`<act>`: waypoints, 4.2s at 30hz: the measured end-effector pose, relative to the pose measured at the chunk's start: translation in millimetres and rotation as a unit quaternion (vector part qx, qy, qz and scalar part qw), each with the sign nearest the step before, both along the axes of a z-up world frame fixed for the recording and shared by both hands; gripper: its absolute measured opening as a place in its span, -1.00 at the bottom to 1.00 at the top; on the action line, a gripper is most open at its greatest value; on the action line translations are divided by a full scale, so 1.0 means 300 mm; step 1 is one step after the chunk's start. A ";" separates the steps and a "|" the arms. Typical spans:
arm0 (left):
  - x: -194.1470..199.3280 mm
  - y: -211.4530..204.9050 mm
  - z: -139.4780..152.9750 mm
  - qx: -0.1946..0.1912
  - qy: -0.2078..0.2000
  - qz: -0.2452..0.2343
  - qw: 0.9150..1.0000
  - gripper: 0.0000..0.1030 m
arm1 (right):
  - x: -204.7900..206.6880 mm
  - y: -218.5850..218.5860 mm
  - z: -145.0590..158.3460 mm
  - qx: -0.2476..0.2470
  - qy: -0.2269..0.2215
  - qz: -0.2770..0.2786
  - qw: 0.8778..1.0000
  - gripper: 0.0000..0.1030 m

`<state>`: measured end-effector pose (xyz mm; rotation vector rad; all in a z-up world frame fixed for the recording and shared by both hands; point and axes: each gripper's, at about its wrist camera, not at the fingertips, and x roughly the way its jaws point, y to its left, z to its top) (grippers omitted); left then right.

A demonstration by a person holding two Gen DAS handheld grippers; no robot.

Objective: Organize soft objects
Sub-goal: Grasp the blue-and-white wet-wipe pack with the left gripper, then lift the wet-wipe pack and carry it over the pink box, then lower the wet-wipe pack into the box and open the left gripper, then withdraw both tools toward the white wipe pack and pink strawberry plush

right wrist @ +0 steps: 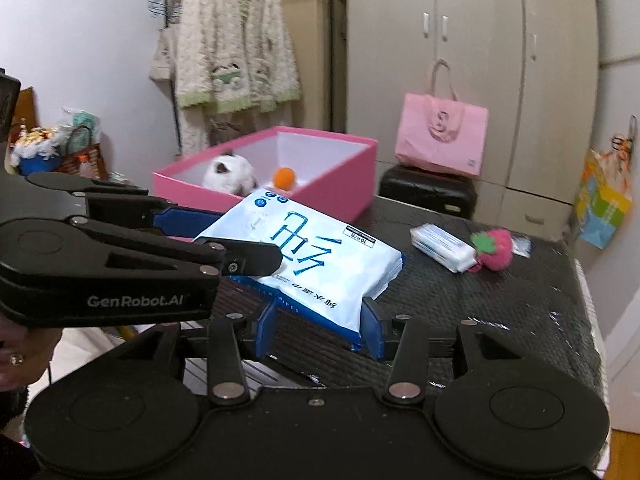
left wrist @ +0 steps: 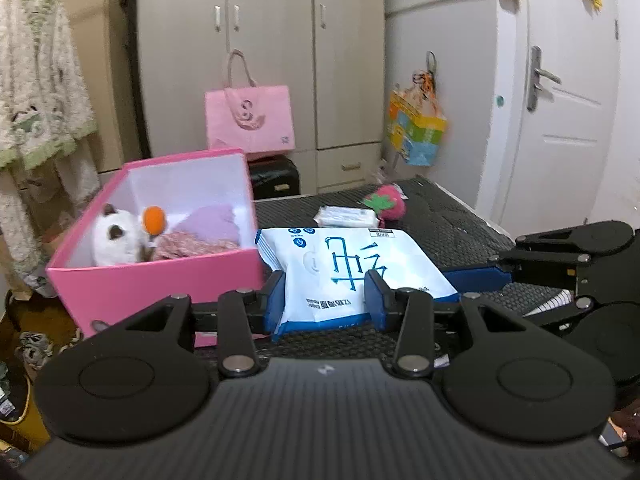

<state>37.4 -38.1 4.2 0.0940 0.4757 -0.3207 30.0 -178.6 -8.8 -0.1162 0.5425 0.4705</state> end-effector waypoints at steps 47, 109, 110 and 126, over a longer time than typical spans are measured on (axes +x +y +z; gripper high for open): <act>0.409 0.347 -0.023 -0.061 -0.016 0.102 0.993 -0.16 | 0.454 0.377 0.018 0.000 -0.036 0.040 0.999 0.23; 0.138 -0.030 0.020 0.016 0.000 -0.074 0.997 0.50 | 0.130 -0.231 0.011 -0.018 -0.014 -0.022 0.999 0.54; 0.148 -0.044 0.012 0.016 0.002 -0.077 0.997 0.50 | 0.139 -0.243 0.001 -0.018 -0.010 -0.027 0.999 0.54; 0.363 -0.262 -0.133 -0.003 0.015 -0.079 0.997 0.56 | 0.344 -0.420 -0.138 -0.014 -0.017 -0.083 0.996 0.54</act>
